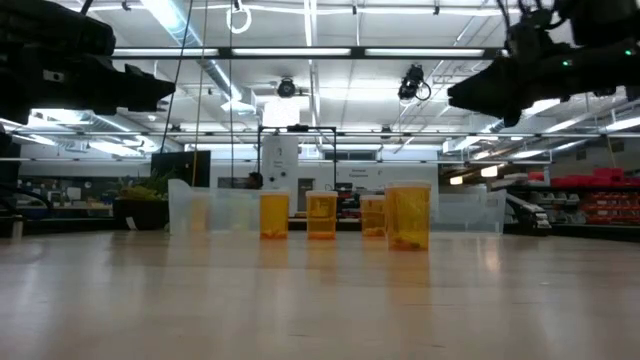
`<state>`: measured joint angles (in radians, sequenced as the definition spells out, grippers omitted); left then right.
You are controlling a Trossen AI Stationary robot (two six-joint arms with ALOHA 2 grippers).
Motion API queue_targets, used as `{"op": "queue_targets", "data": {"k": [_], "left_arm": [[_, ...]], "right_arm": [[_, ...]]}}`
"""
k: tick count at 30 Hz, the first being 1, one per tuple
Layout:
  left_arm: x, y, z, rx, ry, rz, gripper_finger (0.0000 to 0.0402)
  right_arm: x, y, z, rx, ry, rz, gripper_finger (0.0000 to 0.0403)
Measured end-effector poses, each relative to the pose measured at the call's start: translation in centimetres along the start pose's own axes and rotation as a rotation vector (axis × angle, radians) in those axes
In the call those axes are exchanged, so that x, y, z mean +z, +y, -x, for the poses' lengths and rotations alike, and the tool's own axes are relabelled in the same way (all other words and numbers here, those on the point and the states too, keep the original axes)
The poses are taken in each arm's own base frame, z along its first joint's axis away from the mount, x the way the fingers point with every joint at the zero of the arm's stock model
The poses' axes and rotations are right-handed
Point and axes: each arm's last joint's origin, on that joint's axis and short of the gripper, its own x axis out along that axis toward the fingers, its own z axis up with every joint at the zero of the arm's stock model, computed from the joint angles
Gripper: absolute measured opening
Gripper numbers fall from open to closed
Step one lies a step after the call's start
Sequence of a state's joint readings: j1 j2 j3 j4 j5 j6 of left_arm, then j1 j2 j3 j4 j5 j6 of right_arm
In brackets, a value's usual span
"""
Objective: Pick and place medicine bottles into bin by pill shape (circle, oval)
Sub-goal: Put the orange large pill bottle into the right transparent bin
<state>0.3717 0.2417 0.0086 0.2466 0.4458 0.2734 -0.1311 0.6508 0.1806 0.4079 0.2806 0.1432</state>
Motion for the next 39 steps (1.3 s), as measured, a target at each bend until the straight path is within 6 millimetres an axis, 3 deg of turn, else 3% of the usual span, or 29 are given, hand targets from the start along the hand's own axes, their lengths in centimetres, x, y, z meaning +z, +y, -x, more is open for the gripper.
{"op": "queue_targets", "data": {"k": [12,29,39], "left_arm": [[0.0,0.0,0.0,0.0,0.0,0.0,0.0113],[0.0,0.0,0.0,-0.001,0.001,0.0,0.0119],[0.0,0.0,0.0,-0.001,0.0,0.0,0.0118]], "right_arm": [[3.7,-0.9,-6.8,-0.136,0.31,0.116,0.0147],[4.6,-2.5,-13.9,-0.078,0.602,0.177,0.0152],[5.0,-2.3,-18.2,-0.057,0.786,0.237,0.0205]]}}
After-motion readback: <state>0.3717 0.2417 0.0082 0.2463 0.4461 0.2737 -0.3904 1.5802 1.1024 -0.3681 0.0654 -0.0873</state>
